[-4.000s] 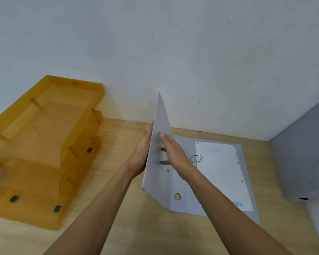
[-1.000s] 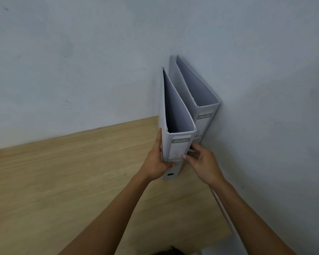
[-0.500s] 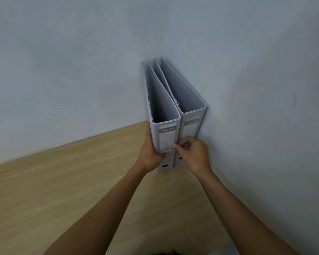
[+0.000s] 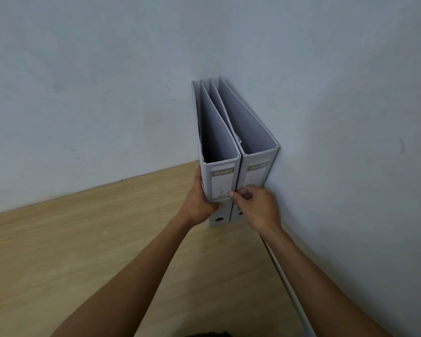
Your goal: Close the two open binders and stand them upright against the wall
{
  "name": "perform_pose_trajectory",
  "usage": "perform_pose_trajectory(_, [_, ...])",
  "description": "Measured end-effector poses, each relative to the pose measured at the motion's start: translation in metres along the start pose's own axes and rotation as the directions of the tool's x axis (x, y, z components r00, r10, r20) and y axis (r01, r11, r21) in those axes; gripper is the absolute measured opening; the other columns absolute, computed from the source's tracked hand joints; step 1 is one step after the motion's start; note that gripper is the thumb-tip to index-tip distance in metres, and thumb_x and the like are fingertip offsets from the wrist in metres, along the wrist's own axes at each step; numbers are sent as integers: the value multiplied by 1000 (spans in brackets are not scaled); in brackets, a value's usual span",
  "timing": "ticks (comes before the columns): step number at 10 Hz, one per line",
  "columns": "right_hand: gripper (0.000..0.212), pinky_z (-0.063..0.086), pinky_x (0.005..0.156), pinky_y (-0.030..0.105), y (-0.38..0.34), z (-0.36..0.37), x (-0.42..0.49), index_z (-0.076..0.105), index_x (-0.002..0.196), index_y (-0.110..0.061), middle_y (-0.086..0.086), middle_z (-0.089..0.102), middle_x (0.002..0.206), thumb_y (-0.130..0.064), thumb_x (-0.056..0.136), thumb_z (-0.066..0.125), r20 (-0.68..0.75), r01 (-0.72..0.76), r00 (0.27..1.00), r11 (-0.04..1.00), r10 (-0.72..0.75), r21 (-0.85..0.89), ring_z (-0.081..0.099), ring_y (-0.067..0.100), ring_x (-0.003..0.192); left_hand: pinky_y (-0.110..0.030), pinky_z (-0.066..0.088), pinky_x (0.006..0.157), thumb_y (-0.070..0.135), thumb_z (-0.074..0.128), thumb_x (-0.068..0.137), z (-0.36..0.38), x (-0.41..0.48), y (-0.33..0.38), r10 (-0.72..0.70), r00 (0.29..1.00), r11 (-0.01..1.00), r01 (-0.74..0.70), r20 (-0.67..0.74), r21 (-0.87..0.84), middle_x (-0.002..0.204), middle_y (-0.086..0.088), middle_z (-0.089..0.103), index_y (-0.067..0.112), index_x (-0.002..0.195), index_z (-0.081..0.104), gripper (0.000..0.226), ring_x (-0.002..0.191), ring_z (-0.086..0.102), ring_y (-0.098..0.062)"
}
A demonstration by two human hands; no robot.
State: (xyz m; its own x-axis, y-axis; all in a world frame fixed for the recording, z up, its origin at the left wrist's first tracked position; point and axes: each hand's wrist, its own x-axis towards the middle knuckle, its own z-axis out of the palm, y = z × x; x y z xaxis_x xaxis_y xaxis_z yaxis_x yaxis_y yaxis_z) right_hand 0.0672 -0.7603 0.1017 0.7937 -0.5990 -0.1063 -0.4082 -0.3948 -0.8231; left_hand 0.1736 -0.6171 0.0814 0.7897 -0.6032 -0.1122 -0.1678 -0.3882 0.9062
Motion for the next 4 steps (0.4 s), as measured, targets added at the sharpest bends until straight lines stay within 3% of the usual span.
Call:
perform_pose_trajectory(1, [20, 62, 68, 38, 0, 0, -1, 71, 78, -31, -14, 71, 72, -50, 84, 70, -2, 3, 1000, 1000, -3, -13, 71, 8, 70, 5, 47, 70, -5, 79, 76, -2, -4, 0, -12, 1000, 1000, 12, 15, 14, 138, 6, 45, 17, 160, 9, 111, 125, 43, -10])
perform_pose_trajectory(2, [13, 61, 69, 39, 0, 2, -3, 65, 78, -34, -14, 69, 77, -43, 86, 71, -5, 1, 1000, 1000, -1, 3, 69, 10, 73, -2, 47, 85, 0, 80, 78, -5, -7, 1, -23, 999, 999, 22, 32, 26, 144, 7, 43, 21, 162, 8, 112, 136, 44, -17])
perform_pose_trajectory(3, [14, 60, 72, 39, -1, 8, -12, 63, 77, -35, -14, 69, 80, -41, 88, 68, 2, -23, 1000, 1000, 23, 15, 67, 9, 75, -28, 43, 108, 3, 80, 80, -13, -19, 9, -27, 999, 999, 26, 32, 21, 160, -1, 35, 24, 163, 4, 114, 146, 39, -23])
perform_pose_trajectory(4, [11, 61, 76, 44, -6, 15, -18, 67, 83, -30, -10, 72, 85, -39, 88, 66, 47, -35, 998, 999, 34, 38, 70, 13, 80, -33, 46, 103, 12, 79, 84, -21, -32, 14, -84, 995, 996, 83, 44, 20, 168, -4, 24, 29, 163, -1, 113, 145, 42, -30])
